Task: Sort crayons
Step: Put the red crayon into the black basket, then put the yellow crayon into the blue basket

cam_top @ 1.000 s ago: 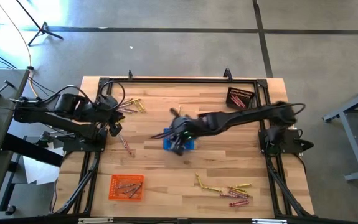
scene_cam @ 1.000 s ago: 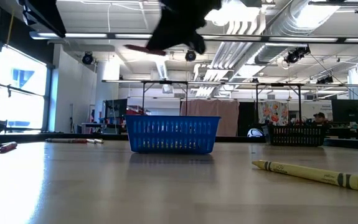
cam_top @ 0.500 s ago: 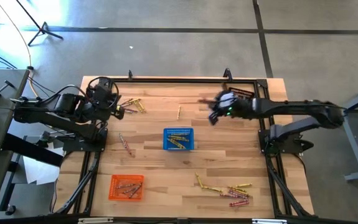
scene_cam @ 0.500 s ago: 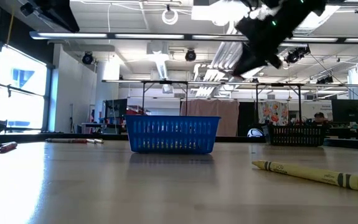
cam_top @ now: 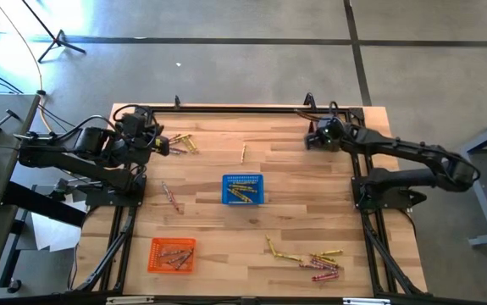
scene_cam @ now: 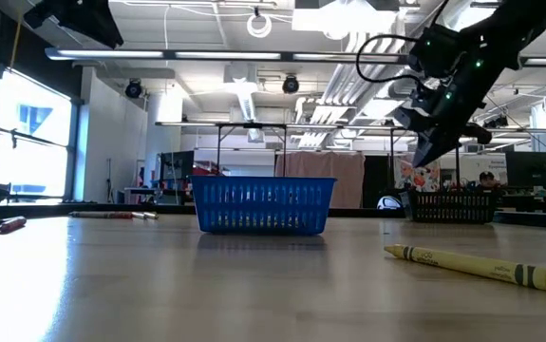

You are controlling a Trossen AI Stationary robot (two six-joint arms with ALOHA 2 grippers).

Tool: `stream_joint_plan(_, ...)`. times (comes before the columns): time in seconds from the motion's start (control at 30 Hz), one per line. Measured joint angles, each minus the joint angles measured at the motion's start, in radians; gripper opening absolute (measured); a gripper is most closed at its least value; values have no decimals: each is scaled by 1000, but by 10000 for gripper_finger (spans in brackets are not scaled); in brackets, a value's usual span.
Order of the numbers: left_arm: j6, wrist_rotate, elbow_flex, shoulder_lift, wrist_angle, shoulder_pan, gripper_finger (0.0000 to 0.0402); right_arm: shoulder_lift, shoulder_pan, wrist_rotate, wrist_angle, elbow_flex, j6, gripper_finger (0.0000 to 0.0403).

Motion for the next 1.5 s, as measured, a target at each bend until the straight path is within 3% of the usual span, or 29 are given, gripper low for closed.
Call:
stream_joint_plan(0.17,0,-33,0,0,-1,0,60,0,-74,48,-21,0,-44,4)
stream_joint_plan(0.4,47,-55,0,0,-1,0,60,1,-159,-41,-83,0,-80,9)
stream_joint_plan(0.77,107,-58,0,0,-2,0,60,1,-168,-93,-96,3,-101,110)
stream_joint_plan(0.87,121,-57,0,0,-3,0,60,1,-166,-224,-150,39,-71,122)
stream_joint_plan(0.97,153,-26,0,0,-4,0,60,1,-126,-434,-212,82,-81,121)
stream_joint_plan(1.13,221,101,0,0,-4,0,60,-2,62,-734,-377,113,-77,107)
stream_joint_plan(1.2,245,159,0,0,-4,0,60,-2,197,-788,-418,113,-19,101)
stream_joint_plan(1.33,302,244,0,0,-4,0,60,2,508,-784,-356,113,156,95)
stream_joint_plan(1.5,401,305,0,0,-4,0,60,62,839,-621,10,114,396,94)
